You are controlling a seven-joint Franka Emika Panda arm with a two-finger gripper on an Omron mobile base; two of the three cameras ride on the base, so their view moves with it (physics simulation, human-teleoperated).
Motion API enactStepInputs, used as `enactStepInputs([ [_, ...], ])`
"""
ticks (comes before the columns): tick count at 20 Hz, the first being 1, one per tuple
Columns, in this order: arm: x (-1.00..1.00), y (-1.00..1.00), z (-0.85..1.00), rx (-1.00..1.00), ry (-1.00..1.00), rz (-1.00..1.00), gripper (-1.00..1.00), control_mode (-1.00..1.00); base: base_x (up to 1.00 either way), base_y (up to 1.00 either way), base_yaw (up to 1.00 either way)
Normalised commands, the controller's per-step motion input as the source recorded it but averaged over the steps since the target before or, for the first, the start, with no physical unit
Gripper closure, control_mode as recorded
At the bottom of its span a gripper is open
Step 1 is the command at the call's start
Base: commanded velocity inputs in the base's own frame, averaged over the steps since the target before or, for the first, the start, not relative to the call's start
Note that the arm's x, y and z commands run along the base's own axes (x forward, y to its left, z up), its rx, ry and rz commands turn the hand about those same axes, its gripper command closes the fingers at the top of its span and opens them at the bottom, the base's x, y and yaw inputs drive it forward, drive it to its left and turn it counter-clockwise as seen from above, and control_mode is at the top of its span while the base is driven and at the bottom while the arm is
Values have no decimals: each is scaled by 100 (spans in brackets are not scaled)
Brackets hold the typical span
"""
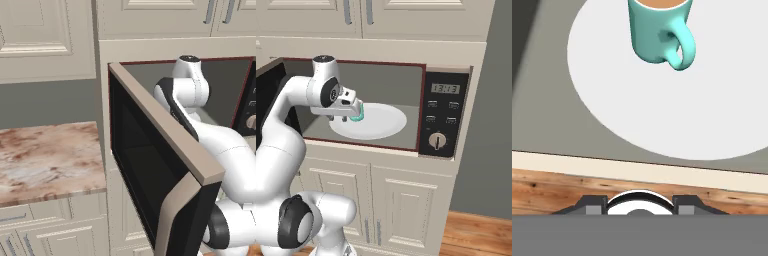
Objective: Pick the cup of tea, navigate to the dining table, and place it on the saucer.
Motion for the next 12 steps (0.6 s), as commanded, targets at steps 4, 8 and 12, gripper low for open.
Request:
enactStepInputs([
  [4,-3,-2,-6,0,-4,0,-100,-100,0,0,0],
  [8,0,-14,-16,0,-14,2,-100,-100,0,0,0],
  [12,0,-9,-17,0,-17,12,-100,-100,0,0,0],
])
